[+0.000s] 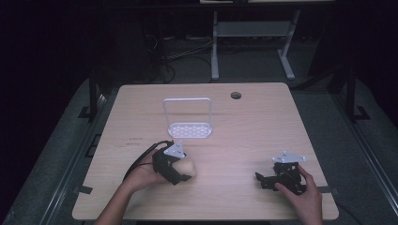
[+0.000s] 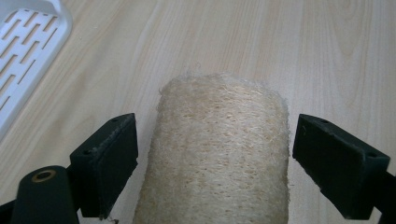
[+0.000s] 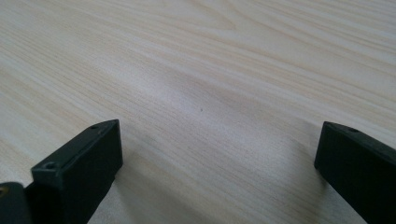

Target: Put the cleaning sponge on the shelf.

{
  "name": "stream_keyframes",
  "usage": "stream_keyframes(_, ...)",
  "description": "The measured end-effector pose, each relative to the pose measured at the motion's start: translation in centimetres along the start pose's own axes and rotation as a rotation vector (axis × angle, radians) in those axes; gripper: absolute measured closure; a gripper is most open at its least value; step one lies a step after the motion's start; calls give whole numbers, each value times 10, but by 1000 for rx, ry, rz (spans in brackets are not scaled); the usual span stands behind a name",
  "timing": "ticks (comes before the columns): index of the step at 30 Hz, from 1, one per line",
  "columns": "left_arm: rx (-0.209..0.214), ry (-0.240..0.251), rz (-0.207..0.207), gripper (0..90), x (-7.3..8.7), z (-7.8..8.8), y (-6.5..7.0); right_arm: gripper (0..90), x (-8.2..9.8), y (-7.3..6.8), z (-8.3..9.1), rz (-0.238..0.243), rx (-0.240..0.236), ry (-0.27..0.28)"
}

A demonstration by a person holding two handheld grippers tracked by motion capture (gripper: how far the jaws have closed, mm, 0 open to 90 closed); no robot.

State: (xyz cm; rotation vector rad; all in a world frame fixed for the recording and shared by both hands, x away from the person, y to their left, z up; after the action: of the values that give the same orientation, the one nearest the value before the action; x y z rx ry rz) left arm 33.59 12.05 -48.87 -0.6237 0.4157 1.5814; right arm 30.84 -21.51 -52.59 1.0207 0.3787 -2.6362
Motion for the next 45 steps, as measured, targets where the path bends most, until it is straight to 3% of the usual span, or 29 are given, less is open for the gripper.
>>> stream_keyframes(12, 1, -45, -7, 144, 4, -6, 0, 7, 0, 0, 0, -1, 0, 0)
stream_keyframes(21, 7, -54, -2, 174, 5, -8, 1, 7, 0, 0, 0, 0, 0, 0)
stream_keyframes(25, 13, -57, -9, 231, 7, -8, 0, 7, 0, 0, 0, 0, 0, 0)
stream_keyframes(34, 17, -41, 6, 256, 7, -8, 2, 7, 0, 0, 0, 0, 0, 0)
stream_keyframes(40, 0, -46, 10, 264, 6, -7, 2, 7, 0, 0, 0, 0, 0, 0)
stream_keyframes(41, -9, -39, 29, 265, 5, -6, 2, 7, 0, 0, 0, 0, 0, 0)
stream_keyframes(43, -17, -46, 21, 266, 5, -5, 1, 7, 0, 0, 0, 0, 0, 0)
stream_keyframes(45, -31, -42, 43, 266, 5, -4, 1, 7, 0, 0, 0, 0, 0, 0)
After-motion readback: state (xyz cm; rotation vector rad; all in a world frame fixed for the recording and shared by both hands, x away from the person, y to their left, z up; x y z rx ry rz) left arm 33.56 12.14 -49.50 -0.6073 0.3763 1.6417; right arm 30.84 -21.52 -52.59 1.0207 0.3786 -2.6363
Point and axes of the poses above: each handheld gripper's, and its own axes: z roughly backward along the jaws, x roughly out of its underside, y roughly to its right, the point moved 6 cm from there along -z, roughly forward along the jaws, and after that the axes turned 9 degrees about -z, right-handed, at the moved point
